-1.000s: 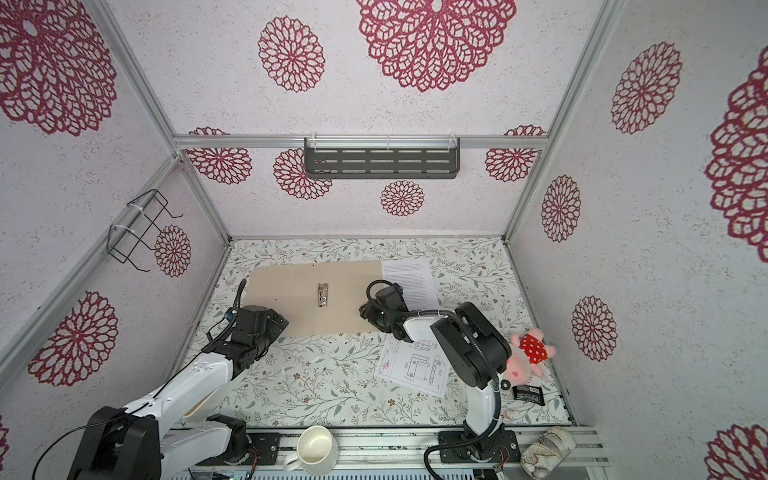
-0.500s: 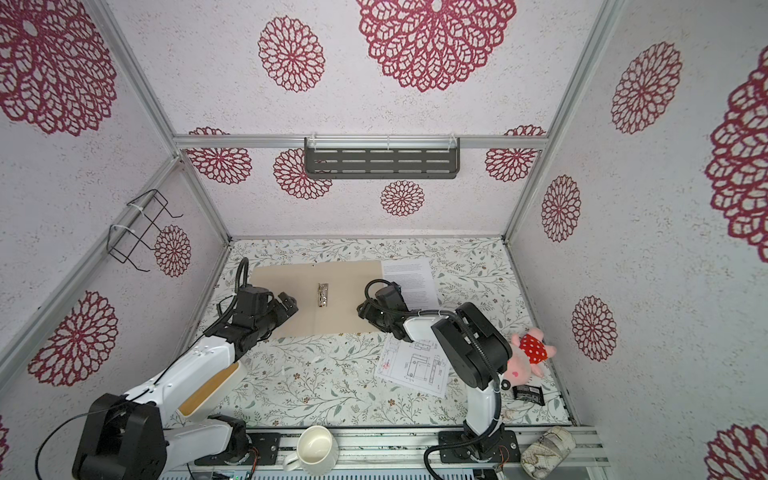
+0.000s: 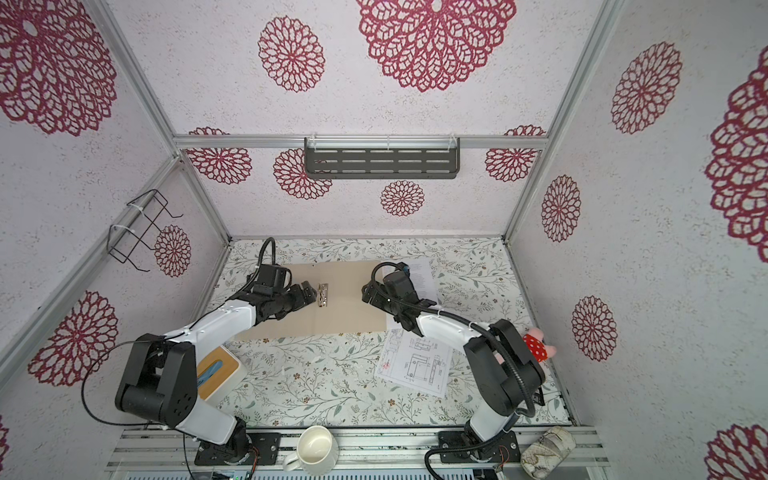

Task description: Put the files into the folder

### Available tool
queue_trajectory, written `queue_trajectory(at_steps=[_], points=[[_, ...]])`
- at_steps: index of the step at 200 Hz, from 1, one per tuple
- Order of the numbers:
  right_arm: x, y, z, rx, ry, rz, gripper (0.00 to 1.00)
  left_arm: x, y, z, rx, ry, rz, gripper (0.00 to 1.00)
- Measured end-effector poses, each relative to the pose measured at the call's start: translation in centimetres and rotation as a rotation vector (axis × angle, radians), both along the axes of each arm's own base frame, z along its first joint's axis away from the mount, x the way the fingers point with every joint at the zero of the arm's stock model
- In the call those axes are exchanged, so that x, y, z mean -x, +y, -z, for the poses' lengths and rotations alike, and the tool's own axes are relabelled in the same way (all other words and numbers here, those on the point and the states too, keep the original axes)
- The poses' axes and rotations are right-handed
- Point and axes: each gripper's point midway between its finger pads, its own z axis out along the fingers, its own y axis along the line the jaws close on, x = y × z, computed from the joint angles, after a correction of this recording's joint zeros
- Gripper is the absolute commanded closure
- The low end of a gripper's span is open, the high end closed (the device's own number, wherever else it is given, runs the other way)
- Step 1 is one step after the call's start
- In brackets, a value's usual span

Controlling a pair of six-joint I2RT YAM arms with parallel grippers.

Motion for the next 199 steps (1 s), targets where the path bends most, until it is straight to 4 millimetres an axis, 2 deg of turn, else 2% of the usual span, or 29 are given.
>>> queue_trajectory(at_steps=[15,46,50,67,95,123,149,199], points=[[0.3,-2.6,0.2,0.044,0.011,0.058,0.01,-0.3,-2.1,-0.7,-0.010,-0.009,0.067,0.04],[2.3,-8.2,1.4,0.152,0.066,0.180,0.01,0.2,-7.2,-2.2,-0.013,-0.033,0.217,0.00],[2.6,-8.9,1.6,0.167,0.075,0.195,0.01,0.4,-7.9,-2.3,-0.013,-0.034,0.238,0.02],[4.1,-11.5,2.2,0.223,0.105,0.253,0.01,1.3,-10.2,-2.2,-0.010,-0.020,0.298,0.02],[6.5,-15.2,2.9,0.283,0.136,0.333,0.01,3.6,-13.1,-0.8,-0.027,0.033,0.385,0.02],[8.7,-17.9,4.0,0.289,0.163,0.393,0.01,5.8,-15.3,0.4,-0.052,0.078,0.452,0.02],[10.3,-19.5,5.1,0.287,0.183,0.428,0.01,7.0,-16.9,0.9,-0.060,0.101,0.496,0.02],[11.9,-21.4,6.8,0.285,0.230,0.470,0.01,6.5,-20.3,0.3,-0.030,0.098,0.548,0.02]])
